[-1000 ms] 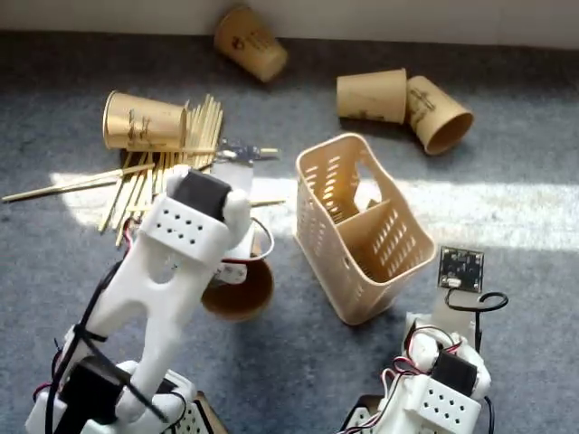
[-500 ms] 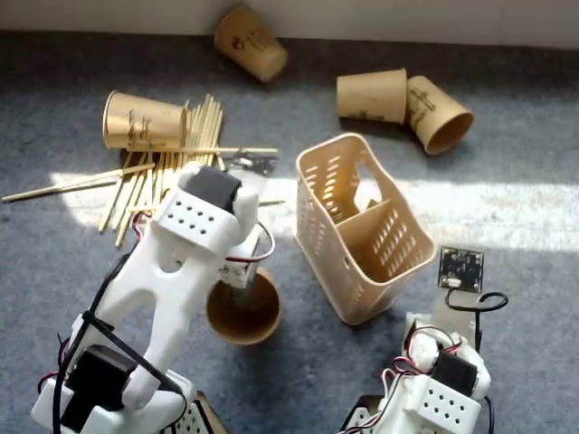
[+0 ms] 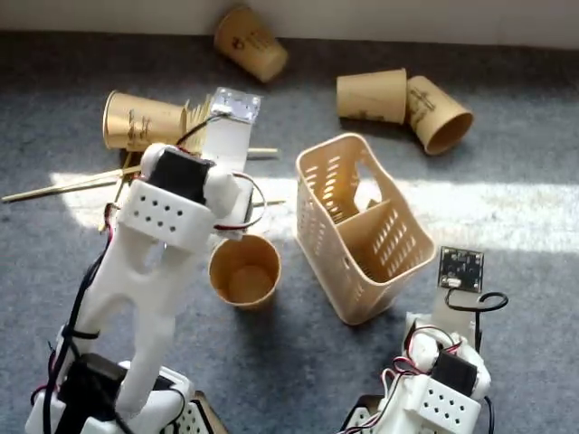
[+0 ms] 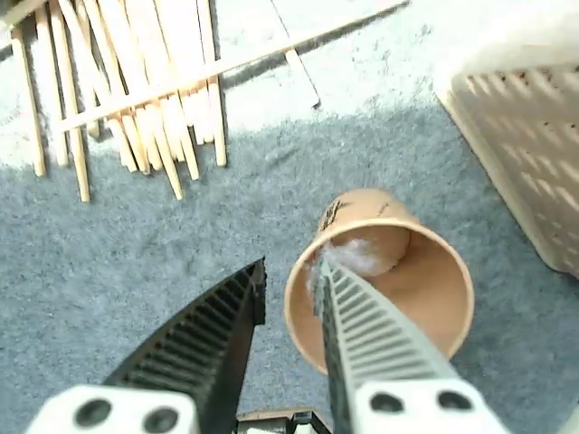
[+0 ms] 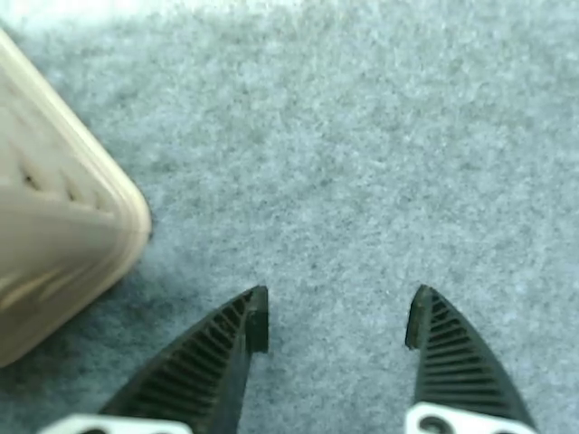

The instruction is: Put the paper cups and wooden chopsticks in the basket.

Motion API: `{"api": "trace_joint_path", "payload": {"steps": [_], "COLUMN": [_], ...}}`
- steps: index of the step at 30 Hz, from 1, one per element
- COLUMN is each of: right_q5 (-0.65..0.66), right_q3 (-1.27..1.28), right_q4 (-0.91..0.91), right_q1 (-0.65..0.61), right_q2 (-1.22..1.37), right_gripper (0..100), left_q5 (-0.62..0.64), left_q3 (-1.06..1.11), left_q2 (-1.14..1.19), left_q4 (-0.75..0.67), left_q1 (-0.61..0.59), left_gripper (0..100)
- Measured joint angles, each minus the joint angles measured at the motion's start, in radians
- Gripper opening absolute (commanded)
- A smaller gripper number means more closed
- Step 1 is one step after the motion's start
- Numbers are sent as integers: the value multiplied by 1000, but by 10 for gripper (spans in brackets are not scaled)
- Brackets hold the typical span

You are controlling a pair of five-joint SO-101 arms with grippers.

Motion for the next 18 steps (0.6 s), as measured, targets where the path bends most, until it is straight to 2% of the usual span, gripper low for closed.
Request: {"api": "trace_joint_path", "payload": {"steps": [6,13,18], "right_q5": [0,0,0], "right_q3": [0,8,9], "right_q4": [0,0,-3], "right_q1": [0,0,-29], "right_q2": [0,0,0], "right_gripper": [249,249,249], "left_q5": [31,40,40], "left_q3": [63,411,578], "left_q2": [-163,-313,-436], "left_q4": [-86,-318,-377], "left_q1": [-8,-28,-29], "left_gripper": [178,179,182]}}
